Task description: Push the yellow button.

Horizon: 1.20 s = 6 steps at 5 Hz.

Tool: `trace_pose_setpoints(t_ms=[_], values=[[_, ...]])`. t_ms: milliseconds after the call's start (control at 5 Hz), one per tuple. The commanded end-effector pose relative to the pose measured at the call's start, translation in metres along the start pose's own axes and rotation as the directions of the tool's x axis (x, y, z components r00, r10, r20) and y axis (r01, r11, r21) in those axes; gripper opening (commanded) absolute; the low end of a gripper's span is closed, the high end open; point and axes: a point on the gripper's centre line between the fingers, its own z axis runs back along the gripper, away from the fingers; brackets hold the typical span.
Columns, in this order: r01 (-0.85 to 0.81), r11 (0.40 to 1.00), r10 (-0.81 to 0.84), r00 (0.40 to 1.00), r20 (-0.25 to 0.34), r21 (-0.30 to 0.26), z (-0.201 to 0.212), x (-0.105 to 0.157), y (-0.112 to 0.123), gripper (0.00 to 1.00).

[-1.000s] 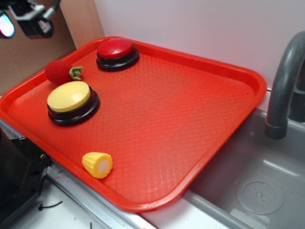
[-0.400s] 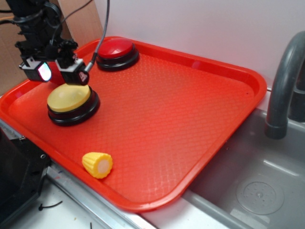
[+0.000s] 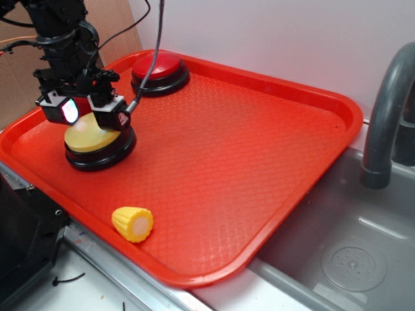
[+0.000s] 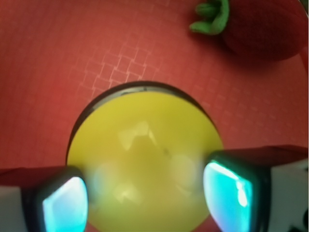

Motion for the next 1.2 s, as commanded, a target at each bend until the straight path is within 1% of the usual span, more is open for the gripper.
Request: trace_pose_setpoints(t_ms=[0, 200, 400, 600, 1000], values=[[0.028, 1.000, -0.029, 0.996, 0.084, 0.013, 0.044, 0.002, -0.002, 1.00], [0.020, 1.000, -0.022, 0.995, 0.094, 0.021, 0.057, -0.001, 0.004, 1.00], [0.018, 1.000, -0.019, 0.995, 0.094, 0.016, 0.052, 0.001, 0.007, 1.00], [0.025, 1.000, -0.026, 0.996, 0.080, 0.012, 0.024, 0.007, 0.007, 1.00], [0.026, 1.000, -0.026, 1.000, 0.004, 0.009, -0.009, 0.011, -0.001, 1.00]])
